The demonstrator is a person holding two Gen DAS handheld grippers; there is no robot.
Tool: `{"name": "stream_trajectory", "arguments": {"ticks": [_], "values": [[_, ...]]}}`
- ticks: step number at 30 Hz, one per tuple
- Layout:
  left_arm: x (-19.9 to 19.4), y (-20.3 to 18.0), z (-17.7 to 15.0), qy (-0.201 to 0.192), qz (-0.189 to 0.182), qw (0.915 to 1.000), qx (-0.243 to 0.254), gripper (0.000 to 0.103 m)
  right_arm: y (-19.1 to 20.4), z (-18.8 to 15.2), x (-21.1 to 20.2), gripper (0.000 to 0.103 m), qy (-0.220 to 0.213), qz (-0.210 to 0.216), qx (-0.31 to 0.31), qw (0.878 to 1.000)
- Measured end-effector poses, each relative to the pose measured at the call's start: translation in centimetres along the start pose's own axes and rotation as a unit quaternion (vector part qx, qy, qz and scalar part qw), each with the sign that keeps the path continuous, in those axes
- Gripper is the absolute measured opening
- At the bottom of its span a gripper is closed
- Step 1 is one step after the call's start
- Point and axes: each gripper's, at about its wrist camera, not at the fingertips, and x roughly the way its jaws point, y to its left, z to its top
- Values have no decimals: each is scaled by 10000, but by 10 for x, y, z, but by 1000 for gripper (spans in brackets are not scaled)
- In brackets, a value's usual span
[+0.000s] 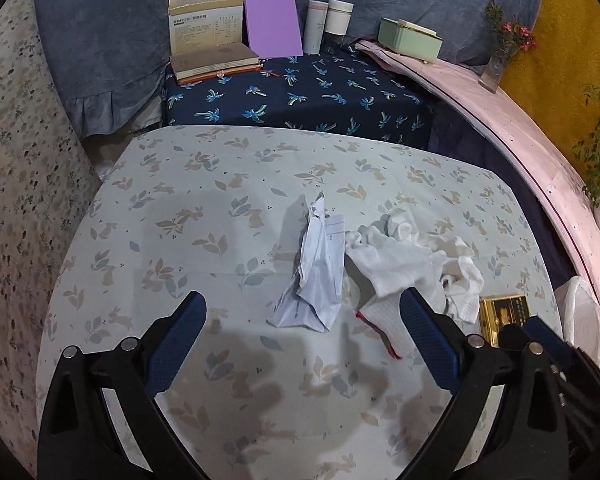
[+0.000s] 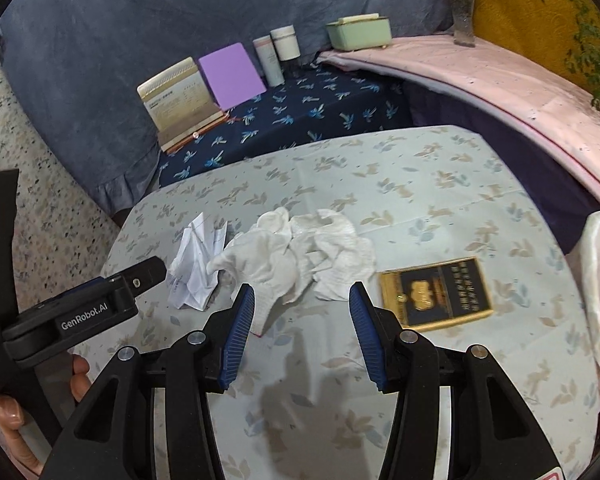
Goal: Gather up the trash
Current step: 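Grasp the white tissue with the left gripper while the right gripper grasps the white cloth, then carry tissue and cloth over the wastebasket with both grippers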
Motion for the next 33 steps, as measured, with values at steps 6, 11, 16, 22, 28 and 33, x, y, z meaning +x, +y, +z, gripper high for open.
{"name": "stream_trajectory", "arguments": {"ticks": [6,11,16,22,28,33], "values": [[29,3,12,305,-90,9994,-130,91,16,7,30,48,174,89,-163,9997],[49,6,20,546,-283,9976,-328,82,27,12,54,48,293,183,-280,9990],[65,5,23,710,-337,9963,-342,60,37,15,71,48,378,232,-455,9980],[73,3,22,835,-474,9952,-214,24,41,15,86,20,530,328,-544,9966],[63,3,19,727,-535,9957,-187,19,42,13,79,8,458,386,-609,9963],[40,-3,25,514,-646,9965,-151,19,42,22,52,8,146,454,-547,9974]]}}
